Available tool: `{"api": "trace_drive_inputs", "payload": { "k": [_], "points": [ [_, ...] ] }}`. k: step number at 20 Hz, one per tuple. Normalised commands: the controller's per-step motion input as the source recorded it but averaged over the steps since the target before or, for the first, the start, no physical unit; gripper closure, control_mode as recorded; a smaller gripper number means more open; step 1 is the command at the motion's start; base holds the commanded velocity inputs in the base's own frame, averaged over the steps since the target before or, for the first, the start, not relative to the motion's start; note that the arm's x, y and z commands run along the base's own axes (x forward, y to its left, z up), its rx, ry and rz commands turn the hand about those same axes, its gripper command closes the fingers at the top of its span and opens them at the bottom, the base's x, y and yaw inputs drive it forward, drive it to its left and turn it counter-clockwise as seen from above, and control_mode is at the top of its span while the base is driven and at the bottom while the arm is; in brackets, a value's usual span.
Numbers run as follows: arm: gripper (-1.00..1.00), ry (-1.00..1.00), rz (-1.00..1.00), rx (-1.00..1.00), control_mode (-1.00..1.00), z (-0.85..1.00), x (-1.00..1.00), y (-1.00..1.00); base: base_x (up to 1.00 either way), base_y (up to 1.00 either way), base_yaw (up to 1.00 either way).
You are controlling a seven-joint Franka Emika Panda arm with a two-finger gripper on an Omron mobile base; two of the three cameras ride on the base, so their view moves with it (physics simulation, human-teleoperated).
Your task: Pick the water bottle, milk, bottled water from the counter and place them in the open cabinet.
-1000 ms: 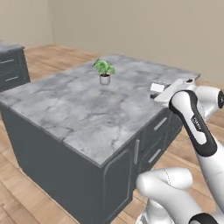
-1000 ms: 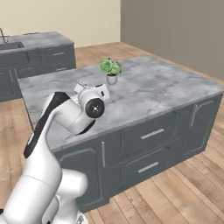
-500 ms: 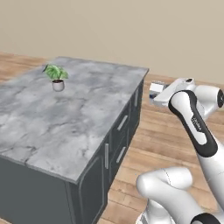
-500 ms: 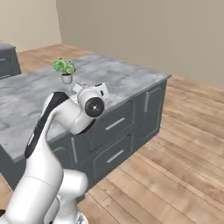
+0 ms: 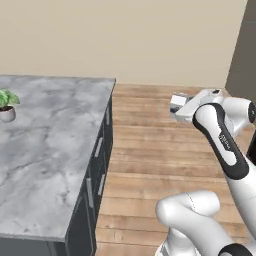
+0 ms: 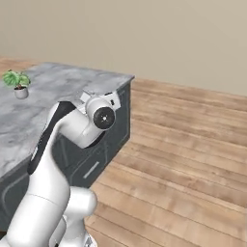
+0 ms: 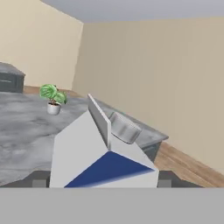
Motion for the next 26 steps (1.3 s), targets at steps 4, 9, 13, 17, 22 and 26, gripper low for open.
{"api": "trace_drive_inputs", "payload": {
  "k": [4,9,13,17,22,26],
  "points": [
    [1.00,0.00,0.00,0.00,1.00,0.00,0.00,0.00,-0.07,0.00,-0.54],
    [1.00,0.00,0.00,0.00,1.00,0.00,0.00,0.00,-0.09,0.00,-0.56],
    [1.00,0.00,0.00,0.00,1.00,0.00,0.00,0.00,-0.18,0.00,-0.56],
    [1.00,0.00,0.00,0.00,1.00,0.00,0.00,0.00,-0.33,0.00,-0.57],
    [1.00,0.00,0.00,0.00,1.00,0.00,0.00,0.00,-0.43,0.00,-0.59],
    [1.00,0.00,0.00,0.00,1.00,0.00,0.00,0.00,-0.40,0.00,-0.59]
  ]
}}
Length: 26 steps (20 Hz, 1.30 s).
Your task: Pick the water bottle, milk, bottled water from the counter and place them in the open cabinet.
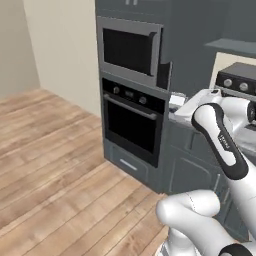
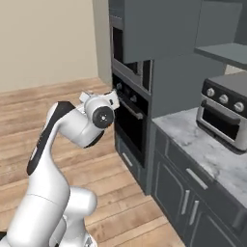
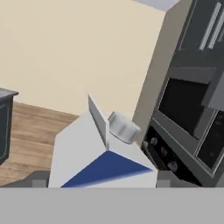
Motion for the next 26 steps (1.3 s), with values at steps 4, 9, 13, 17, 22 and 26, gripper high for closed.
{"api": "trace_drive_inputs", "payload": {
  "k": [4,9,13,17,22,26],
  "points": [
    [1.00,0.00,0.00,0.00,1.00,0.00,0.00,0.00,-0.29,0.00,-0.58],
    [1.00,0.00,0.00,0.00,1.00,0.00,0.00,0.00,-0.04,0.01,-0.57],
    [1.00,0.00,0.00,0.00,1.00,0.00,0.00,0.00,0.14,0.15,-0.53],
    [1.00,0.00,0.00,0.00,1.00,0.00,0.00,0.00,0.26,0.32,-0.48],
    [1.00,0.00,0.00,0.00,1.00,0.00,0.00,0.00,0.32,0.33,-0.45],
    [1.00,0.00,0.00,0.00,1.00,0.00,0.00,0.00,0.46,0.41,-0.39]
  ]
}}
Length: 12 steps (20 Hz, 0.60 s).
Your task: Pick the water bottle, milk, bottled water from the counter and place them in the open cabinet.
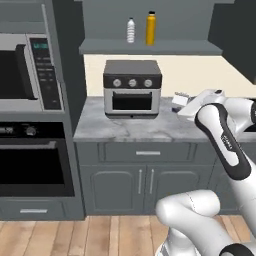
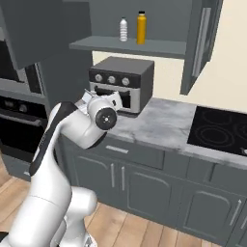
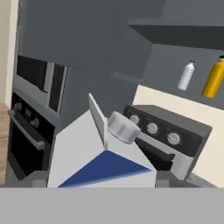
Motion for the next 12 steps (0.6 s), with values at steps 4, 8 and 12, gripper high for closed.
{"api": "trace_drive_inputs", "payload": {
  "k": [4,8,12],
  "points": [
    [1.00,0.00,0.00,0.00,1.00,0.00,0.00,0.00,0.55,0.40,-0.34],
    [1.00,0.00,0.00,0.00,1.00,0.00,0.00,0.00,0.57,0.33,-0.31],
    [1.00,0.00,0.00,0.00,1.00,0.00,0.00,0.00,0.56,0.25,-0.21]
  ]
}}
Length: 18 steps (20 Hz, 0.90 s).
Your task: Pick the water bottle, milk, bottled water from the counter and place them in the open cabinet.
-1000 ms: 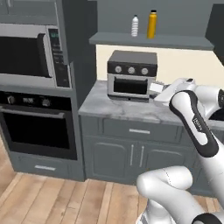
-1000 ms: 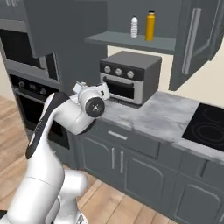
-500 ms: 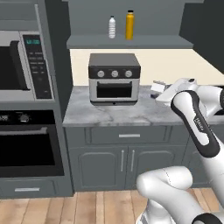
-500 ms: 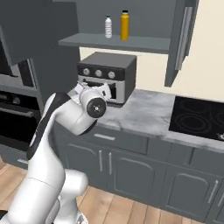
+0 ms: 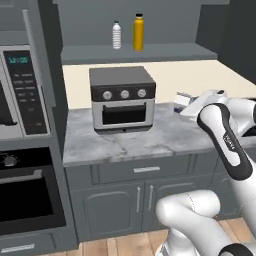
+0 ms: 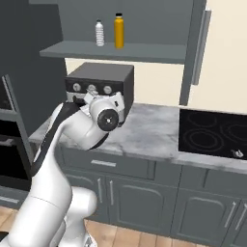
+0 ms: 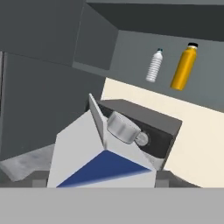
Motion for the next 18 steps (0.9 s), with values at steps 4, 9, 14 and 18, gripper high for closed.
{"api": "trace_drive_inputs", "payload": {
  "k": [4,9,14,18],
  "points": [
    [1.00,0.00,0.00,0.00,1.00,0.00,0.00,0.00,0.65,0.37,-0.16],
    [1.00,0.00,0.00,0.00,1.00,0.00,0.00,0.00,0.61,0.43,-0.15],
    [1.00,0.00,0.00,0.00,1.00,0.00,0.00,0.00,0.49,0.35,-0.14],
    [1.00,0.00,0.00,0.00,1.00,0.00,0.00,0.00,0.47,0.32,-0.14]
  ]
}}
